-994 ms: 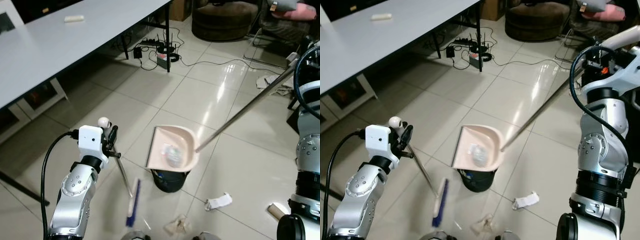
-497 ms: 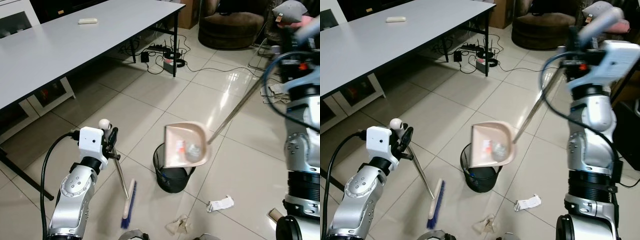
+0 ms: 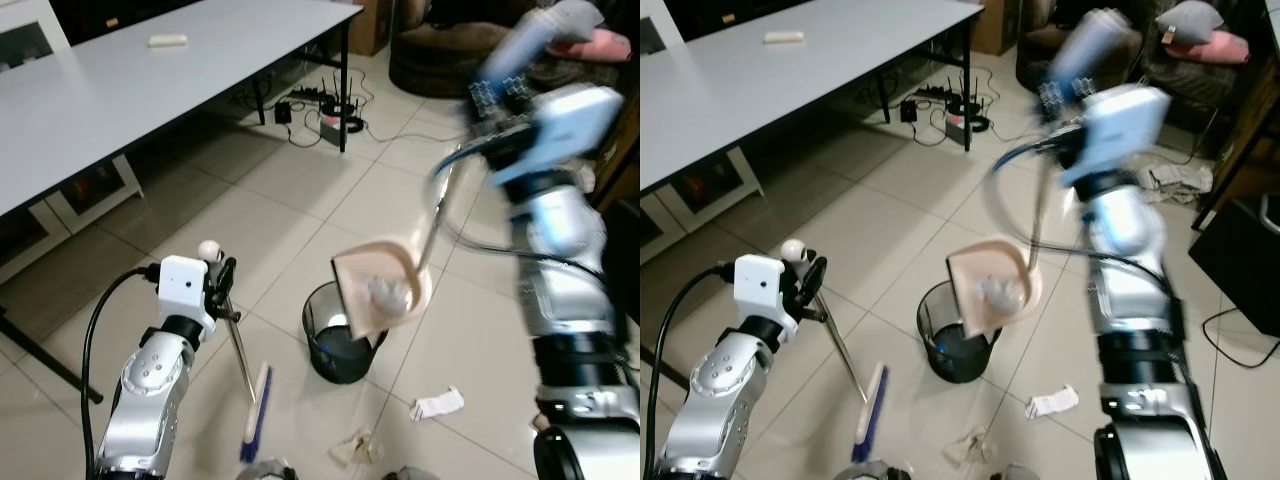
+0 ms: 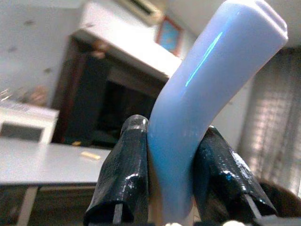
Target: Sweep floor
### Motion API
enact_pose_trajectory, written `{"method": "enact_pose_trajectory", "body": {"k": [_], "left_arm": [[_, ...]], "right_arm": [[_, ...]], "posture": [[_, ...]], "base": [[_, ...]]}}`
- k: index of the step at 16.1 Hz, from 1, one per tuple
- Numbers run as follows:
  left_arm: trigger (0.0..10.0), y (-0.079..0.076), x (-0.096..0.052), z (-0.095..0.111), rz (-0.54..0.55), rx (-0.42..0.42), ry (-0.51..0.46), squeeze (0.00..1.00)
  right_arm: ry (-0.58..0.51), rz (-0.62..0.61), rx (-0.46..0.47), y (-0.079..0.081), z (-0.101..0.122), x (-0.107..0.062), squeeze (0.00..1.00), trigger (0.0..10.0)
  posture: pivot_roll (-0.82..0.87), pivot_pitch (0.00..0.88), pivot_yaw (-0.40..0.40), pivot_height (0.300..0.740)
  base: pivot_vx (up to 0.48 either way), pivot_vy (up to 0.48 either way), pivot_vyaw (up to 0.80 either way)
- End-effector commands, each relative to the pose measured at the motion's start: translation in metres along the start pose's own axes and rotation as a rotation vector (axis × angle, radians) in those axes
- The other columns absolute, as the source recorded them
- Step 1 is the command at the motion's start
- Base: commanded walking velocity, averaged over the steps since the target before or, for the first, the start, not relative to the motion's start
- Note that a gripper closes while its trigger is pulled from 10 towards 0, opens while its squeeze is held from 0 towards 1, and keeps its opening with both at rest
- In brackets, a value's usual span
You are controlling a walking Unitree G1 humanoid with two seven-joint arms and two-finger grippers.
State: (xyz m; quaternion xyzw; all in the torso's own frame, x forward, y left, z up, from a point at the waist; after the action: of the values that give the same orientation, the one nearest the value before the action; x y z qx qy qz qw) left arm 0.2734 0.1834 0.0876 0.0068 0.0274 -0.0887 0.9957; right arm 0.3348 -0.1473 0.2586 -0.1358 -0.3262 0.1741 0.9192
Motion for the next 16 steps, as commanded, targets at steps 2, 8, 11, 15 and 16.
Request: {"method": "enact_pose_trajectory", "body": {"k": [2,8,11,15,16], "left_arm": [[10.0,0.0,0.0,0.005,-0.005,0.029,-0.031,0.0],[10.0,-0.001,-0.002,0.005,-0.007,0.039,-0.027,0.0],[10.0,-0.001,-0.002,0.005,-0.009,0.044,-0.026,0.0],[10.0,-0.002,-0.003,0.005,-0.017,0.046,-0.022,0.0],[10.0,-0.003,-0.003,0.006,-0.019,0.045,-0.022,0.0]], "right_arm": [[-0.11,0.09,-0.074,0.015,0.015,0.013,0.0,10.0],[-0.151,0.175,-0.064,0.042,0.015,0.015,0.0,10.0],[-0.151,0.284,-0.119,0.06,0.014,0.013,0.0,10.0],[-0.187,0.276,-0.194,0.051,0.026,0.018,0.0,10.0],[-0.192,0.238,-0.21,0.038,0.035,0.022,0.0,10.0]], "posture": [[0.01,0.045,0.053,0.74],[0.01,0.051,0.052,0.74],[0.01,0.053,0.051,0.74],[0.01,0.06,0.054,0.74],[0.0,0.058,0.055,0.74]], "base": [[0.0,0.0,0.0],[0.0,0.0,0.0],[0.0,0.0,0.0],[0.0,0.0,0.0],[0.0,0.0,0.0]]}}
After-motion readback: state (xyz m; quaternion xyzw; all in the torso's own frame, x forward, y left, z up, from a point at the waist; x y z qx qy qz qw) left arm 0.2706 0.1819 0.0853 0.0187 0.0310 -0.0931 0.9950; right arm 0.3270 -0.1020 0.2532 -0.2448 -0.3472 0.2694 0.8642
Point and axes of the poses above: a point about 5 cm out from each wrist's last joint towards the gripper, its own x axis pointing out of the wrist towards the gripper, its own z axis along the axis of the wrist's last joint, y = z × x, the point moved 1 cm from there along x, pointing out of the wrist towards the gripper, and after that the axes turned 4 degrees about -x, right-handed, at the moved point
